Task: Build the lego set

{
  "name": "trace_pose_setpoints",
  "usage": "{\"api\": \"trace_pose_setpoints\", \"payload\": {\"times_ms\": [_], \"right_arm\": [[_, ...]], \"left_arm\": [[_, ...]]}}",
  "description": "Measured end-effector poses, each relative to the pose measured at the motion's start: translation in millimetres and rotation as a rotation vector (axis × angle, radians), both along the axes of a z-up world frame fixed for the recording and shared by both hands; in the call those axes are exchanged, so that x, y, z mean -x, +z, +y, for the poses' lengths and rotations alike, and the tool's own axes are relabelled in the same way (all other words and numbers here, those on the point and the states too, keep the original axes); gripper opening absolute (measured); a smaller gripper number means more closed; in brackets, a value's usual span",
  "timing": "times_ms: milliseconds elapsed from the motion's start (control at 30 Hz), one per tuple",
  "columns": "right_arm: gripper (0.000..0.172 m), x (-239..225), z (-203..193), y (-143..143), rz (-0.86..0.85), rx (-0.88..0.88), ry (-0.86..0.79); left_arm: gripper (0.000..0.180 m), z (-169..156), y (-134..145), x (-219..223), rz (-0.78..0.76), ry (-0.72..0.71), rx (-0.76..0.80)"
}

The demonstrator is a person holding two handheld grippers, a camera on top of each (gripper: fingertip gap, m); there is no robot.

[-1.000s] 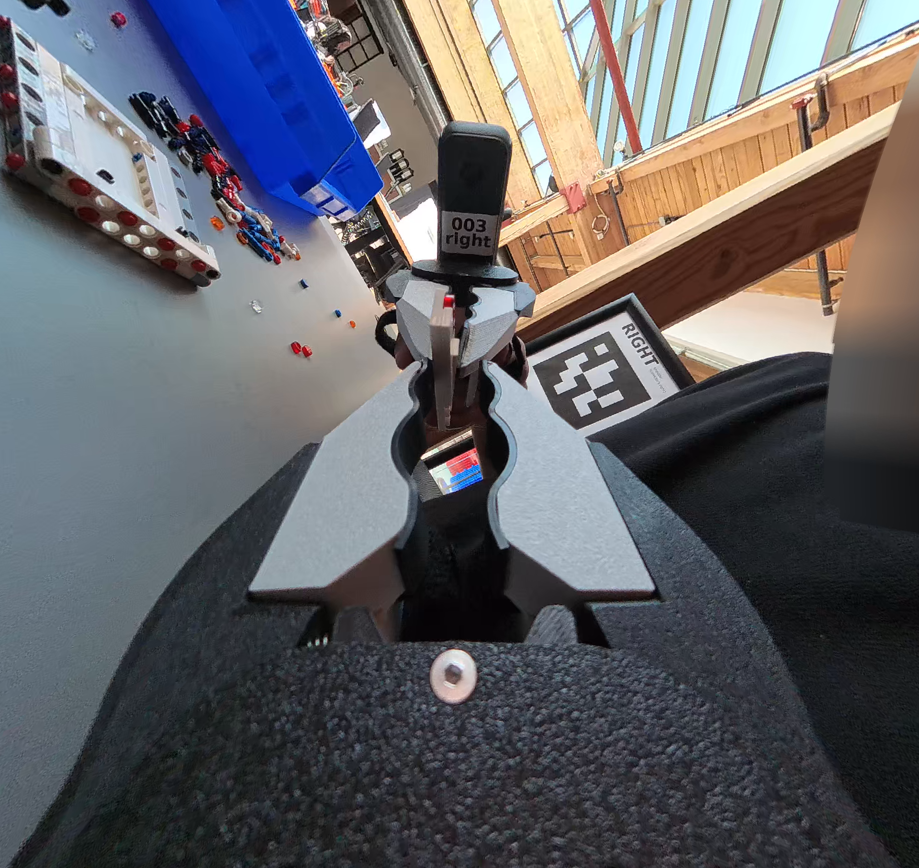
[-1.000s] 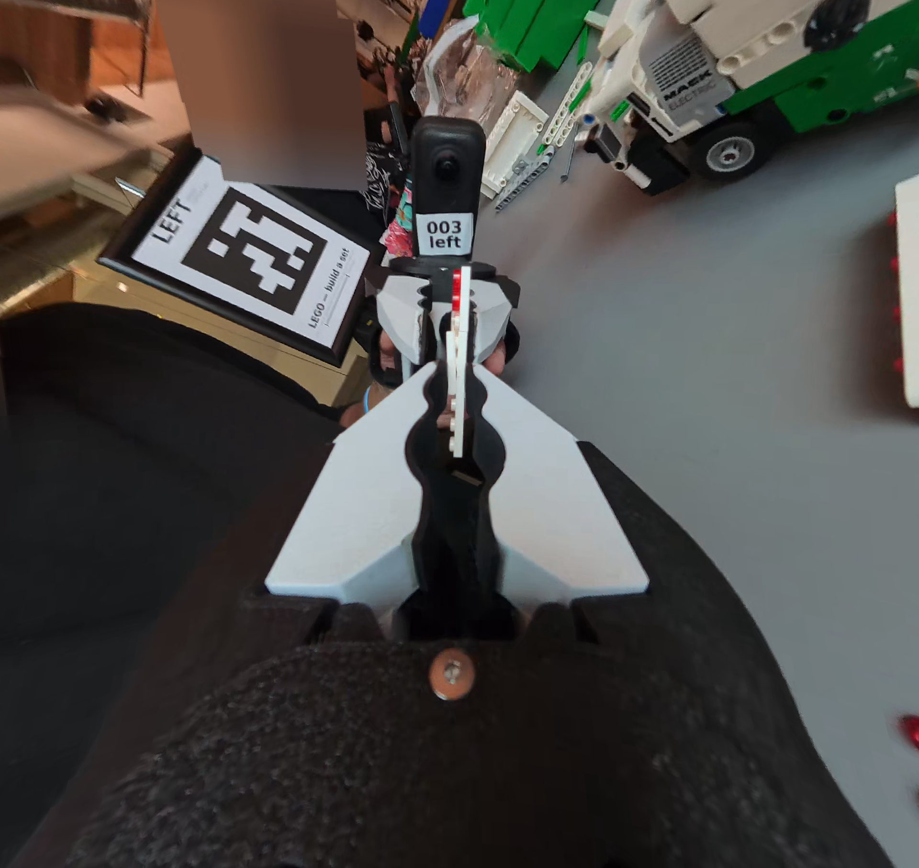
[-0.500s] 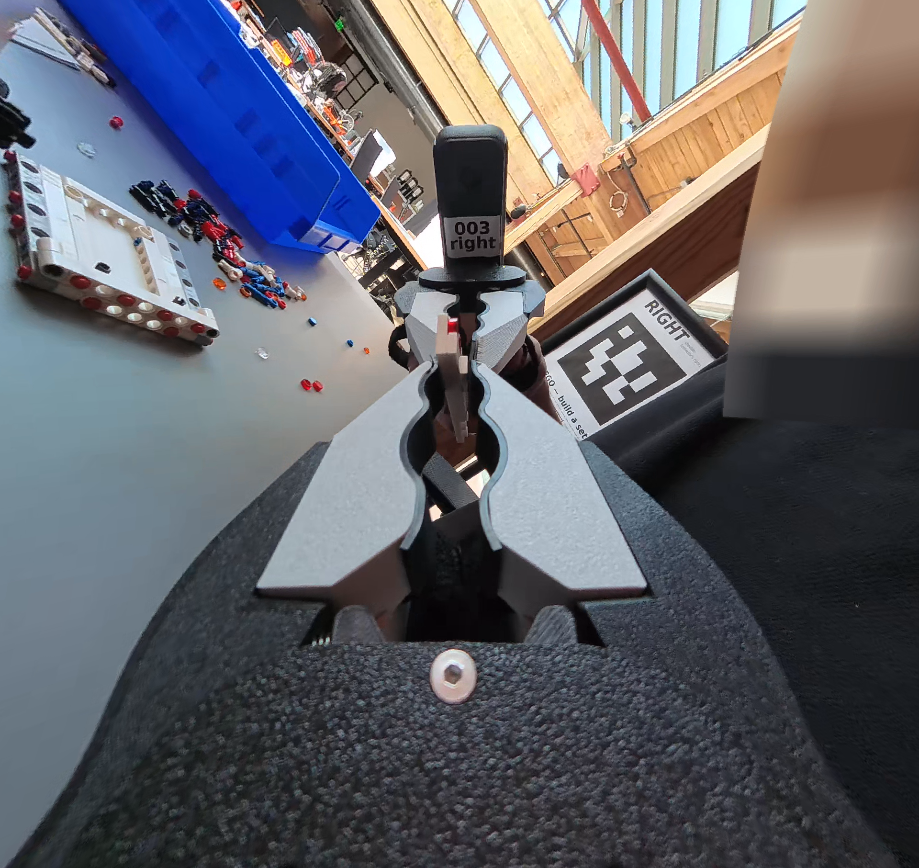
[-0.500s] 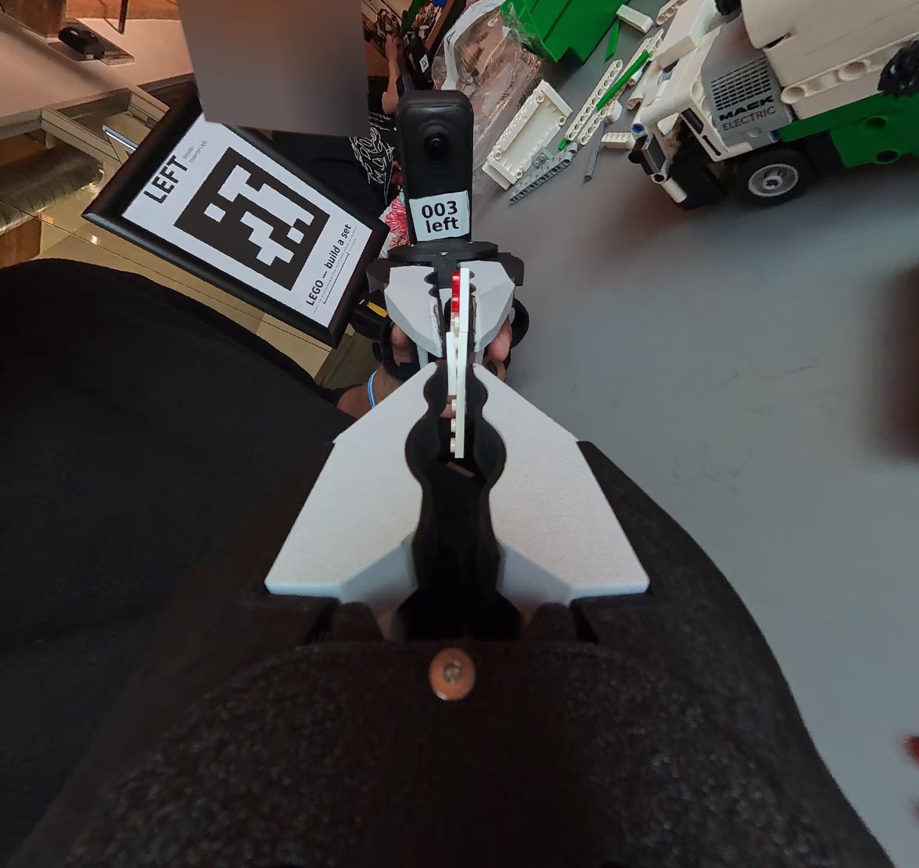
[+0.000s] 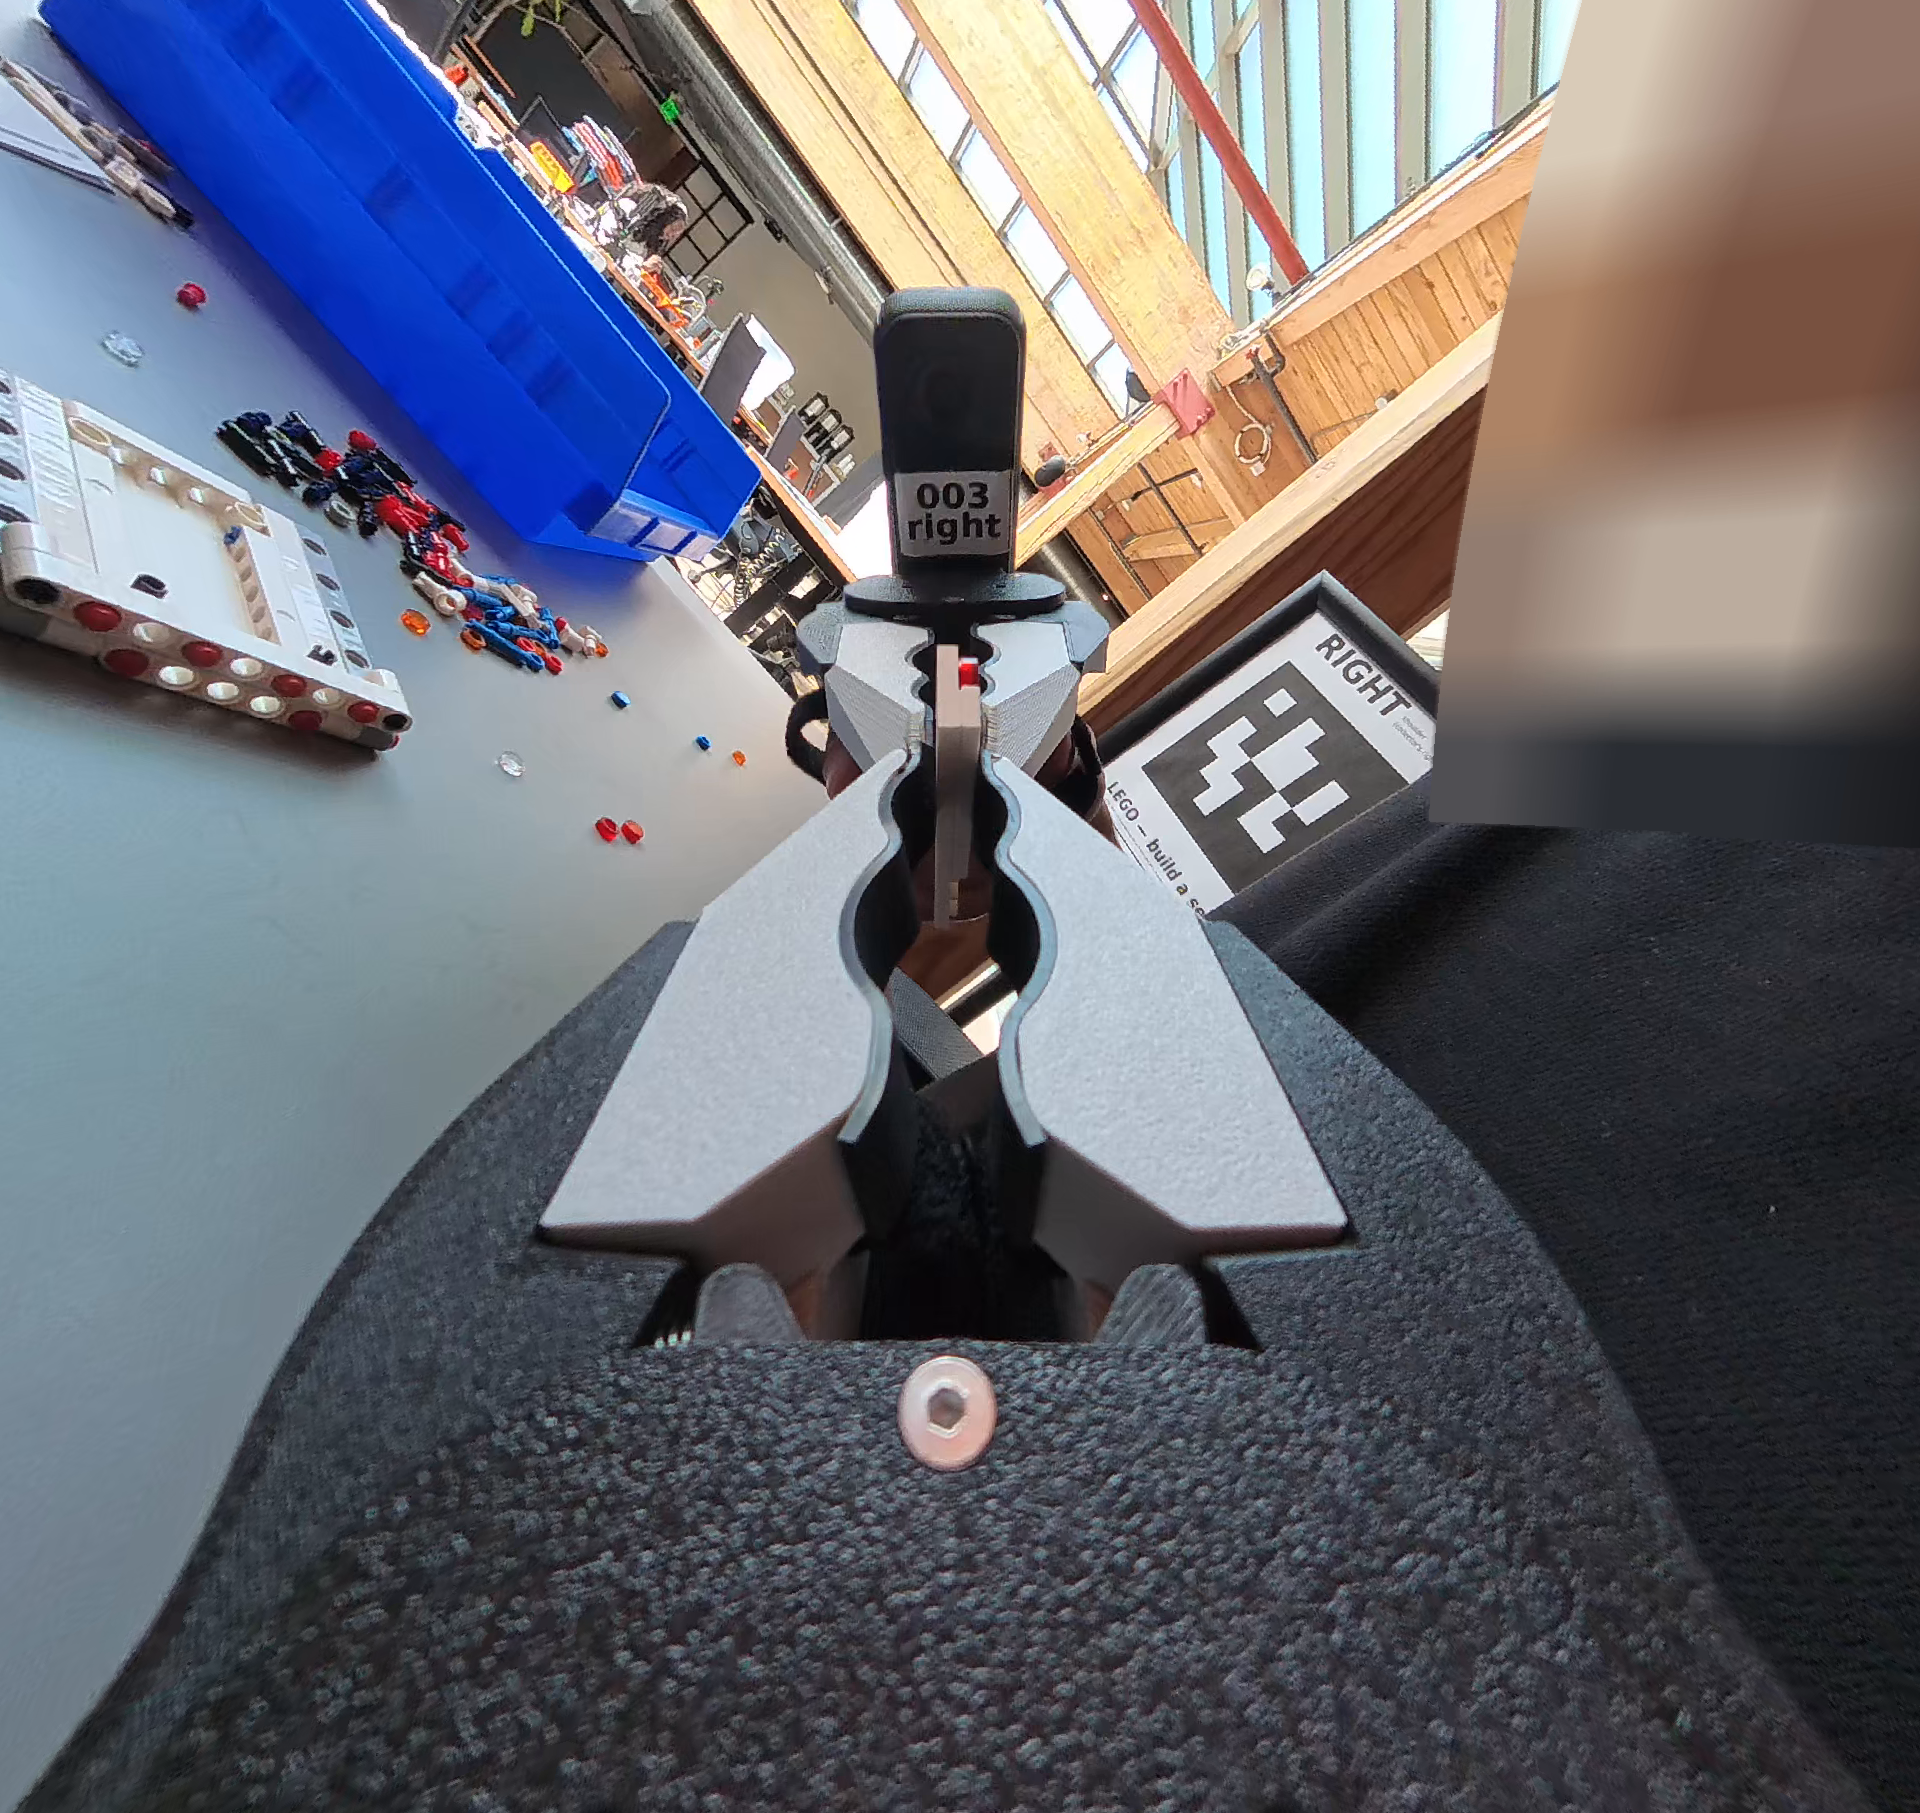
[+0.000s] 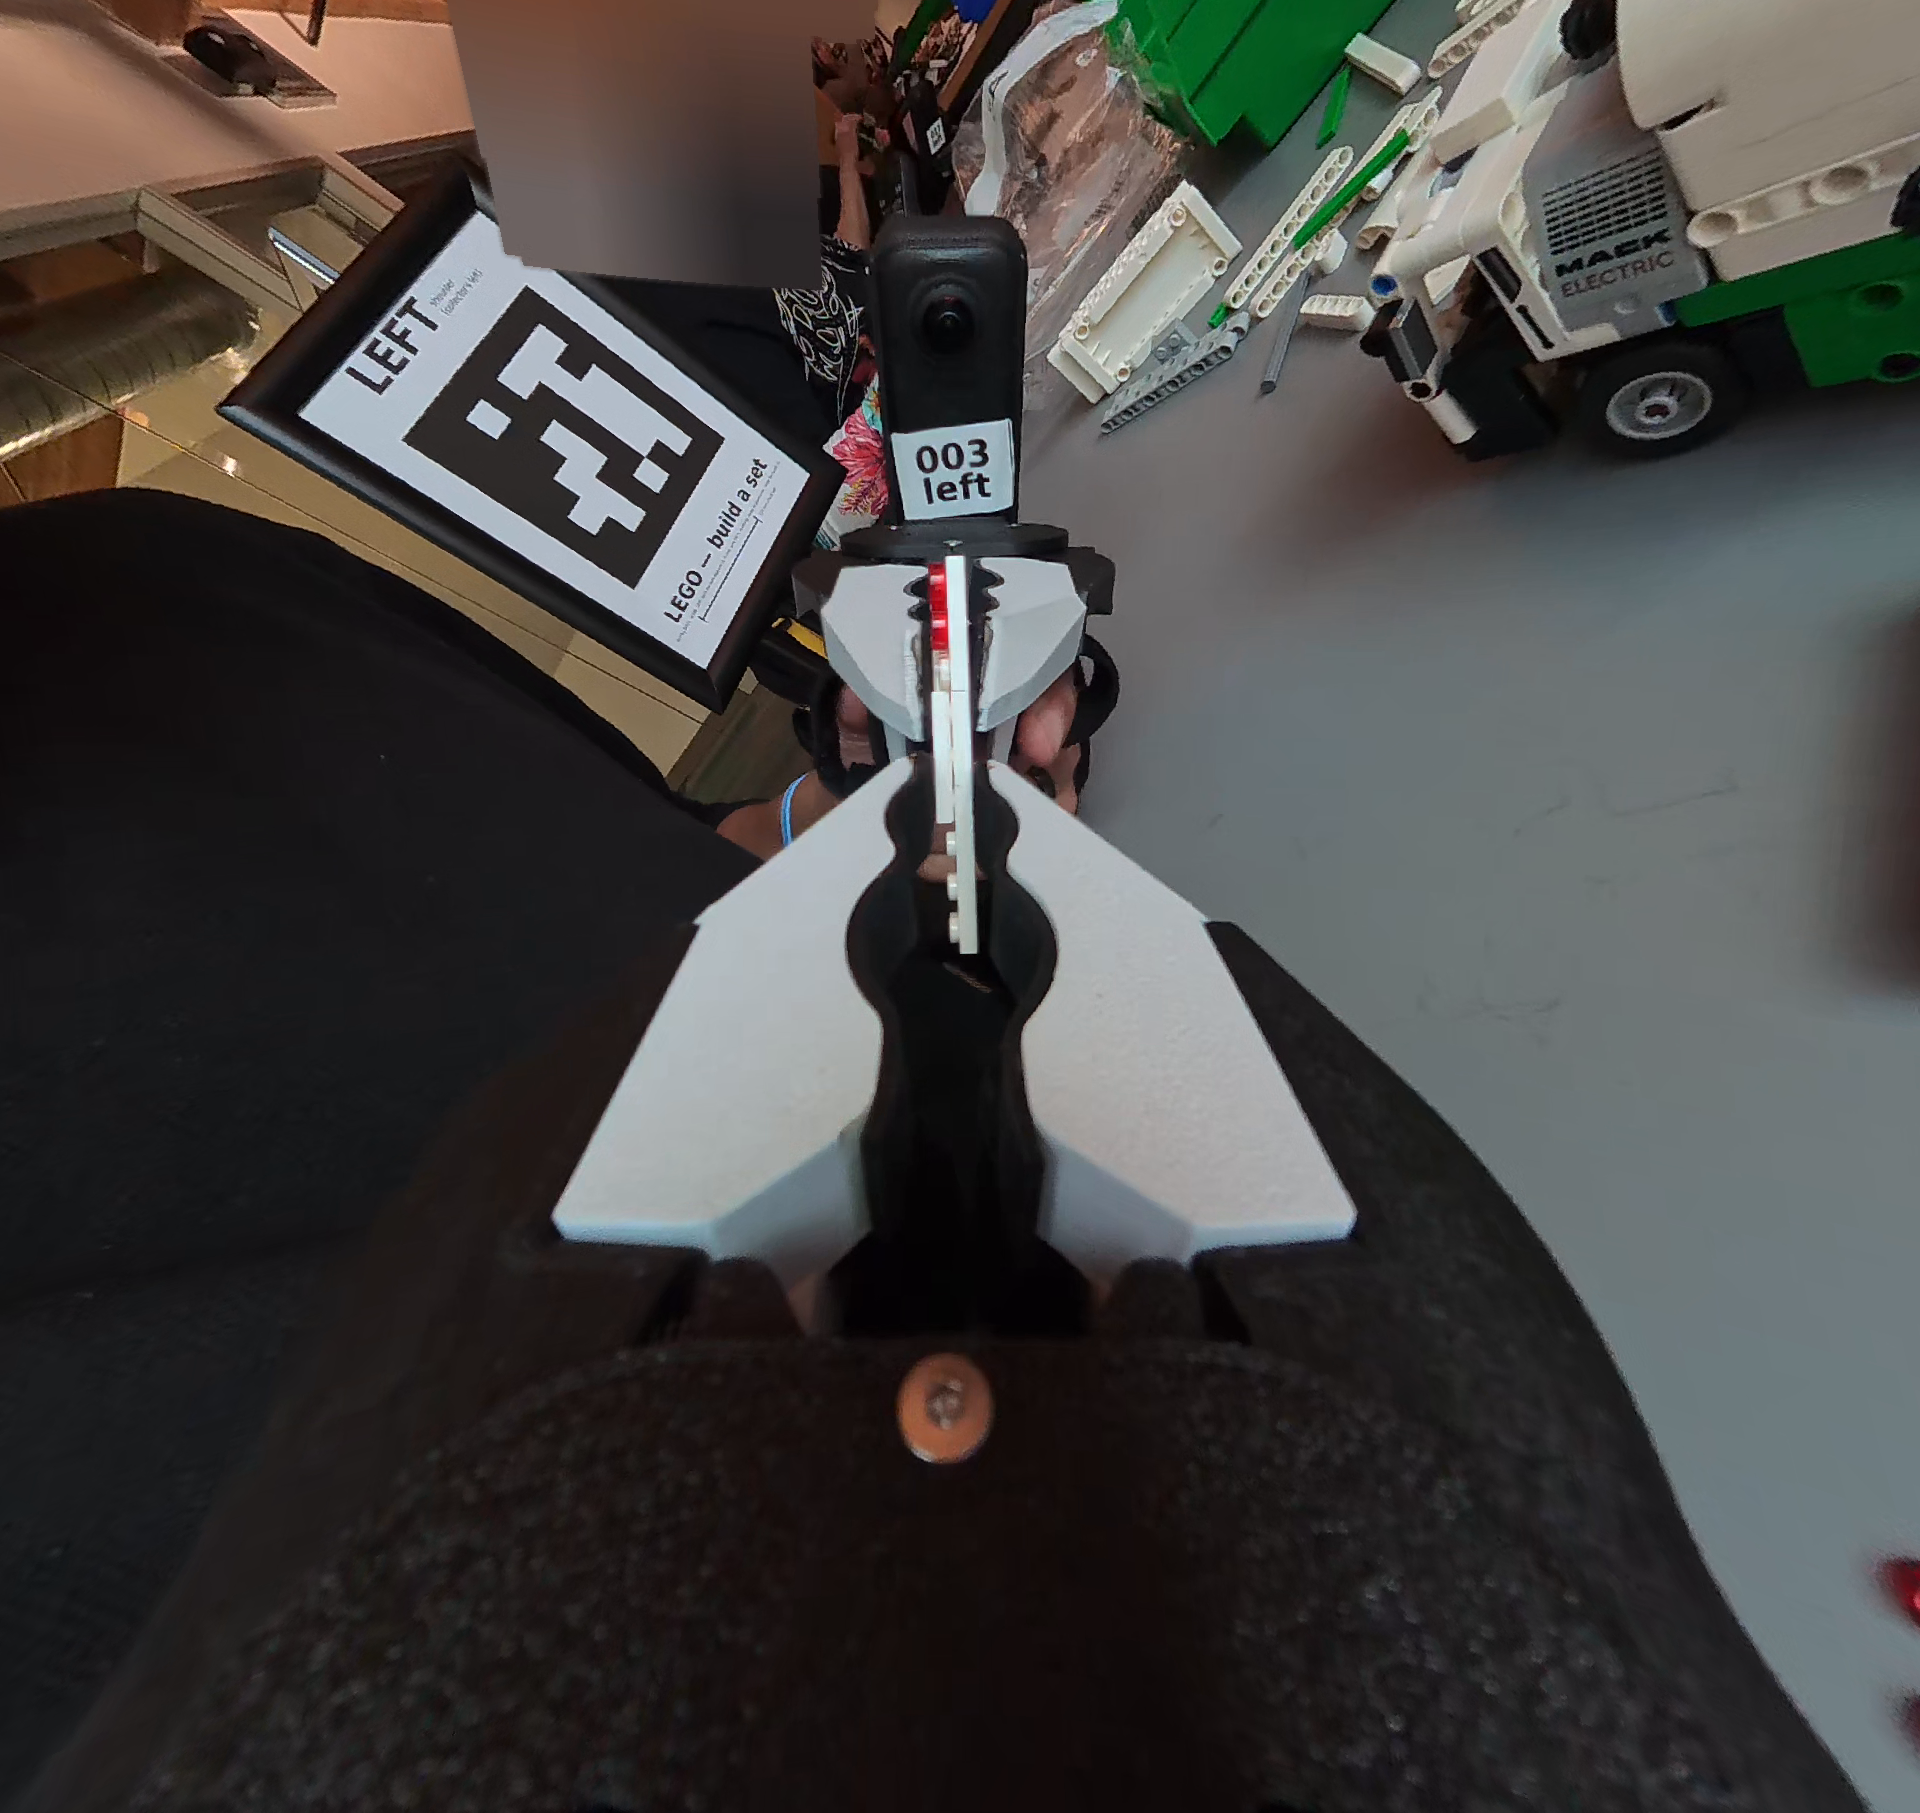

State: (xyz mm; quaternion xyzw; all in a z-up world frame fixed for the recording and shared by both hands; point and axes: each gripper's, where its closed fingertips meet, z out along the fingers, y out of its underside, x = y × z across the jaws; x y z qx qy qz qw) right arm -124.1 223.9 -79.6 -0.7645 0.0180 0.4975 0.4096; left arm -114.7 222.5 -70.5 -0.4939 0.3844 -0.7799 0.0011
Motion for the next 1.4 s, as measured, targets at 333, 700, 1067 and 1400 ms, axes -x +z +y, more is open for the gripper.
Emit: {"api": "trace_pose_setpoints", "payload": {"times_ms": [333,700,1067,1400], "right_arm": [[0.005,3,-3,4,-0.028,-0.045,0.022],[0.005,12,-12,15,-0.113,-0.148,0.067],[0.005,17,-20,-6,-0.621,-0.256,0.144],[0.006,16,-22,-3,-0.715,-0.310,0.132]], "left_arm": [[0.004,-3,5,4,-0.041,-0.017,-0.020],[0.004,-13,15,13,-0.156,-0.014,-0.202],[0.005,-22,-7,25,-0.191,-0.092,-0.623],[0.005,-23,1,25,-0.269,-0.071,-0.622]]}}
